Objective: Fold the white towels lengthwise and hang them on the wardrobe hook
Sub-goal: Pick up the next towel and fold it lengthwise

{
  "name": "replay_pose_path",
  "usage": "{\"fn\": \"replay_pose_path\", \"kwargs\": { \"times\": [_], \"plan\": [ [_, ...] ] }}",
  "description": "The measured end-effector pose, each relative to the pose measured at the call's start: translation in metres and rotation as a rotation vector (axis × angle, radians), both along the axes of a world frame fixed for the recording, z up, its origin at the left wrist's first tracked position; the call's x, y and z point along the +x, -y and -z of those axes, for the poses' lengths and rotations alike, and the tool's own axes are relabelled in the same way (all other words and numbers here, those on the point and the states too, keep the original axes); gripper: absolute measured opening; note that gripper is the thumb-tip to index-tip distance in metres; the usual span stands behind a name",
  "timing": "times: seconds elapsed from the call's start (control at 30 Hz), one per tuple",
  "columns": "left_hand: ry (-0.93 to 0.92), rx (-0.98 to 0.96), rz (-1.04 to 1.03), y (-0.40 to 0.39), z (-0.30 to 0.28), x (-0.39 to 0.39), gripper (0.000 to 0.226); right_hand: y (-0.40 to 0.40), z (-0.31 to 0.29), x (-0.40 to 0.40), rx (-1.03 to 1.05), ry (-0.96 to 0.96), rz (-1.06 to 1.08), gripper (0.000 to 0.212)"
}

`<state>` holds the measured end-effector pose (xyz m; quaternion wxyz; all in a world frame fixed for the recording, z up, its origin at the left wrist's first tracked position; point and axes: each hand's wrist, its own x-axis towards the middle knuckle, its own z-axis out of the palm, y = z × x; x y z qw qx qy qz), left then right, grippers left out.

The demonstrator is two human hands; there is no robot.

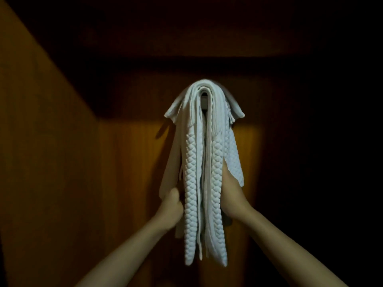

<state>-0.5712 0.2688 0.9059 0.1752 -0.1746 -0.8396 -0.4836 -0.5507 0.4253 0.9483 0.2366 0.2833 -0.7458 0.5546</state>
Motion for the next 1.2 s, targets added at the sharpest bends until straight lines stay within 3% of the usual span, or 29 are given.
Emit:
{"fn": "replay_pose_path", "kwargs": {
  "times": [0.07,0.13,0.17,0.27,0.37,0.47,0.53,0.63,0.8,0.93,1.2],
  "plan": [
    [0.049,0.021,0.054,0.002,0.007,0.003,0.021,-0.004,0.01,0.001,0.121,-0.044,-0.054,0.062],
    [0.153,0.023,0.131,0.006,0.015,0.013,0.014,-0.013,0.028,0.0,0.377,-0.139,-0.013,0.084],
    [0.179,-0.005,0.148,0.009,0.021,0.018,0.022,-0.018,0.037,0.004,0.481,-0.151,-0.009,0.098],
    [0.238,-0.163,0.167,0.022,0.043,0.03,0.013,-0.032,0.07,0.019,0.707,-0.049,-0.013,0.115],
    [0.337,-0.351,0.227,0.039,0.063,0.047,0.046,-0.039,0.109,0.042,1.101,0.217,0.058,0.113],
    [0.45,-0.692,0.332,0.058,0.08,0.066,0.057,-0.028,0.135,0.07,1.454,0.478,0.023,0.074],
    [0.599,-0.81,0.421,0.072,0.086,0.084,0.055,-0.015,0.141,0.089,1.437,0.543,0.005,0.051],
    [0.718,-0.713,0.404,0.099,0.094,0.121,0.053,0.01,0.138,0.116,1.343,0.451,0.004,0.033],
    [0.745,-0.484,0.238,0.166,0.124,0.201,0.048,0.066,0.149,0.157,1.249,0.266,0.05,0.027],
    [0.76,-0.337,0.042,0.222,0.167,0.285,0.042,0.126,0.178,0.2,1.183,0.272,-0.123,0.019],
    [0.829,-0.084,-0.292,0.303,0.252,0.477,0.036,0.249,0.252,0.304,1.251,0.307,-0.464,0.031]
  ]
}}
